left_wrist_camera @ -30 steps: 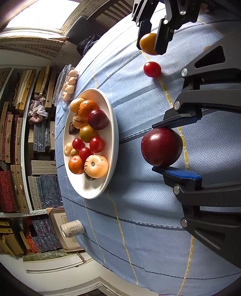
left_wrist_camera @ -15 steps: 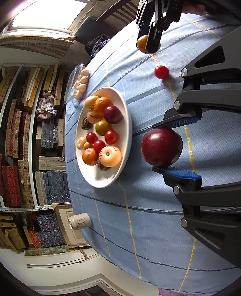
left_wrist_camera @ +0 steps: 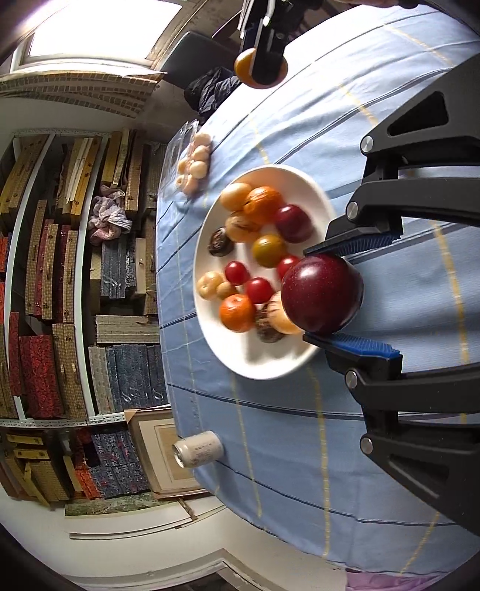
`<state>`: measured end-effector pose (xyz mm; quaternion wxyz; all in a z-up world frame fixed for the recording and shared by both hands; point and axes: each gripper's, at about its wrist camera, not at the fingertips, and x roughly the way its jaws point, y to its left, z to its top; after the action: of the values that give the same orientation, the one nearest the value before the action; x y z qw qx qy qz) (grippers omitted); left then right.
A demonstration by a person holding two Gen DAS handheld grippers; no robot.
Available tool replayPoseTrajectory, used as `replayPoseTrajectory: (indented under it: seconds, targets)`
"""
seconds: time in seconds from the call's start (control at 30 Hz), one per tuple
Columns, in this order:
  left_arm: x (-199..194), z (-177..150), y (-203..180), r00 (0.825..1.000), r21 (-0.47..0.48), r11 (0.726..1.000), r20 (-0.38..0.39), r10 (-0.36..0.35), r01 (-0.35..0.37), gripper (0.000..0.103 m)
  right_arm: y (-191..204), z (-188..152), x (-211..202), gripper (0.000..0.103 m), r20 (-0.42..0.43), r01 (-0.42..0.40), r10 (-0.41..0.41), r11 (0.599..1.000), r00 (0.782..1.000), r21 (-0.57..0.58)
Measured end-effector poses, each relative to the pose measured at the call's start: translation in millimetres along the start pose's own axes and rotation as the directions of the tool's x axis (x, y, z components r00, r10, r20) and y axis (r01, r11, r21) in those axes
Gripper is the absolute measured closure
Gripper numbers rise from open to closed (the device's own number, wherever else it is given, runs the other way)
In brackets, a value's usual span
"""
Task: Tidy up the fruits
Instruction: 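Carry the red tomato and orange fruit onto the white plate and open both tools, then grasp a small red tomato with the right tool while the left tool grasps a small orange fruit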
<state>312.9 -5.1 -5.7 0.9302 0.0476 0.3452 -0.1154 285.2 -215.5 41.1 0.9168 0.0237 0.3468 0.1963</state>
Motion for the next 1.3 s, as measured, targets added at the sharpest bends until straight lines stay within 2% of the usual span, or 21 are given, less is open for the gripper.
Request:
replayPoseTrajectory:
  seconds: [0.17, 0.37, 0.6, 0.73, 0.77, 0.8, 0.83, 0.87, 0.93, 1.07, 1.3]
  targets:
    - [34.1, 27.2, 8.4, 1.0, -0.017, 1.0, -0.005, 0.009, -0.009, 0.063, -7.6, 34.5, 23.0, 0.065, 0.009, 0.004, -0.004, 1.0, 1.0, 0.004]
    - [78.5, 50.1, 24.5, 0.999, -0.039, 0.999, -0.031, 0.036, -0.037, 0.063, -17.9, 69.7, 81.5, 0.065, -0.019, 0.022, -0.022, 1.0, 1.0, 0.003]
    - [115.5, 53.0, 41.3, 0.996, -0.068, 0.996, -0.075, 0.044, -0.049, 0.063, -25.6, 82.0, 150.9, 0.065, -0.088, 0.046, -0.046, 0.999, 0.995, 0.005]
    - [122.8, 50.2, 44.1, 0.995, -0.067, 0.996, -0.086, 0.048, -0.053, 0.063, -25.4, 80.2, 171.1, 0.064, -0.103, 0.048, -0.047, 0.999, 0.994, 0.0]
    - [122.4, 50.1, 44.6, 0.995, -0.071, 0.996, -0.084, 0.048, -0.054, 0.063, -24.5, 79.2, 172.5, 0.064, -0.102, 0.044, -0.044, 0.999, 0.994, -0.002]
    - [121.3, 51.4, 45.7, 0.995, -0.073, 0.996, -0.078, 0.055, -0.06, 0.063, -24.2, 79.2, 171.9, 0.054, -0.092, 0.045, -0.045, 0.999, 0.995, -0.002]
    - [117.9, 52.4, 45.8, 0.996, -0.074, 0.995, -0.065, 0.059, -0.064, 0.056, -23.6, 79.0, 169.7, 0.042, -0.08, 0.049, -0.049, 0.999, 0.996, 0.0]
    - [115.3, 53.3, 45.6, 0.997, -0.075, 0.995, -0.055, 0.062, -0.066, 0.046, -24.4, 79.3, 166.7, 0.041, -0.064, 0.054, -0.054, 0.999, 0.997, 0.004]
    - [105.6, 55.8, 46.0, 0.997, -0.081, 0.994, -0.025, 0.071, -0.073, 0.038, -27.8, 79.3, 158.1, 0.041, -0.045, 0.057, -0.056, 0.998, 0.997, 0.011]
    - [85.5, 56.1, 41.6, 0.998, -0.077, 0.995, 0.007, 0.066, -0.065, 0.031, -32.6, 72.7, 140.8, 0.041, -0.043, 0.047, -0.046, 0.998, 0.998, 0.038]
    - [43.5, 22.3, 21.1, 1.0, -0.04, 0.999, 0.005, 0.015, -0.015, 0.029, -23.2, 26.9, 101.4, 0.042, -0.084, 0.047, -0.045, 0.999, 0.995, 0.023]
